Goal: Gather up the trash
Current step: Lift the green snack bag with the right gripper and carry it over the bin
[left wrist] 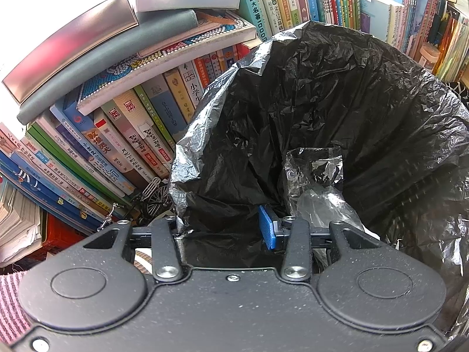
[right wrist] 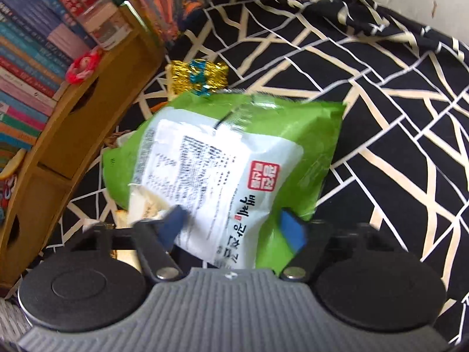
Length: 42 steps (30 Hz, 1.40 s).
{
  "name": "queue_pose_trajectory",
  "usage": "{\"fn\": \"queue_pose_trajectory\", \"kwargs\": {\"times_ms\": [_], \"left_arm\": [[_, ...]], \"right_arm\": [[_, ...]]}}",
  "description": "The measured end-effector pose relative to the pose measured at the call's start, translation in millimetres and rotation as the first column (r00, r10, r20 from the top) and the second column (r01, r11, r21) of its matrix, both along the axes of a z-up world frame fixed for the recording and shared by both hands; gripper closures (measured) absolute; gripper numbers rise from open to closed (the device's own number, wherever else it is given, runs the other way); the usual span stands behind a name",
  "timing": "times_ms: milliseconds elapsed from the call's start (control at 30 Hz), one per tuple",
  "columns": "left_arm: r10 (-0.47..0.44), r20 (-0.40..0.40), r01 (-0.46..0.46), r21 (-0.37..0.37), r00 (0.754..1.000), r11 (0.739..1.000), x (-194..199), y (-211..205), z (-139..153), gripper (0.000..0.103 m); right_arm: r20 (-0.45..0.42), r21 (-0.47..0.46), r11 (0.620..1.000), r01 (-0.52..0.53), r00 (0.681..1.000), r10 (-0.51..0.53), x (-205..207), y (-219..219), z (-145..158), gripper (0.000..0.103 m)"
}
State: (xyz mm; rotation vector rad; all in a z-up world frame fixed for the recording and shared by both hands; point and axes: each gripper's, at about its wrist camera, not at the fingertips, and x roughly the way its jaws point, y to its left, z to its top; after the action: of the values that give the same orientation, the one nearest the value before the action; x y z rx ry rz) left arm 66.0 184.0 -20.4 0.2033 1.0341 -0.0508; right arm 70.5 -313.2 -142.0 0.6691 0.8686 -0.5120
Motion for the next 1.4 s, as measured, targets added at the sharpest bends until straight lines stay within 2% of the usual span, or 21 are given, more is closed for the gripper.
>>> {"fn": "queue_pose_trajectory", "kwargs": {"times_ms": [33,100,133,200,367,500,867,1033,1167,1300,1400], "left_arm": [[0.0,0.0,0.0,-0.001,1.0,1.0,0.1,0.0,0.0,0.064],[0.001,-0.001,-0.001,-0.003,1.0,1.0,0.1,0.1,0.0,0.064],[0.0,-0.001,0.0,-0.004,1.0,1.0,0.5,0.0,0.2,0.064],[-0.001,-0.001,0.001,-0.005,1.0,1.0,0.4,-0.3,0.6,0.064],[-0.001,-0.001,0.001,-0.005,1.0,1.0,0.6,-0.1,0.7,0.064],[-0.001,-0.001,0.001,-0.005,1.0,1.0,0.6,-0.1,0.8,0.064],[-0.002,-0.001,0.002,-0.01,1.0,1.0,-0.1,-0.9,1.7,0.064],[-0.002,-0.001,0.002,-0.01,1.0,1.0,-0.3,-0.8,1.8,0.064],[-0.003,-0.001,0.003,-0.009,1.0,1.0,-0.8,-1.5,2.3,0.064],[-0.002,-0.001,0.002,-0.009,1.0,1.0,-1.1,-1.8,2.5,0.064],[-0.002,-0.001,0.002,-0.009,1.0,1.0,-1.0,-1.5,2.5,0.064]], "right_arm": [[-0.003,-0.001,1.0,0.005,1.0,-0.005,0.1,0.6,3.3,0.062],[0.008,0.017,1.0,0.025,1.0,-0.025,-1.1,-0.3,9.3,0.074],[0.019,0.024,0.999,0.025,1.0,-0.025,-2.3,-0.2,12.6,0.079],[0.023,0.016,1.0,0.026,0.999,-0.027,-2.4,0.9,20.0,0.084],[0.069,0.001,0.999,0.046,0.997,-0.046,-5.6,0.8,48.5,0.088],[0.141,-0.03,0.999,0.045,0.989,-0.04,-10.5,5.0,78.6,0.089],[0.322,-0.105,0.994,-0.019,0.945,0.052,-25.0,31.9,147.5,0.09],[0.405,-0.107,0.992,-0.066,0.909,0.104,-33.3,45.4,172.6,0.09],[0.477,-0.105,0.988,-0.114,0.866,0.15,-40.5,56.6,195.1,0.09],[0.547,-0.109,0.978,-0.179,0.811,0.209,-49.6,70.8,216.8,0.09],[0.608,-0.102,0.963,-0.25,0.75,0.259,-57.0,82.1,230.4,0.09]]}}
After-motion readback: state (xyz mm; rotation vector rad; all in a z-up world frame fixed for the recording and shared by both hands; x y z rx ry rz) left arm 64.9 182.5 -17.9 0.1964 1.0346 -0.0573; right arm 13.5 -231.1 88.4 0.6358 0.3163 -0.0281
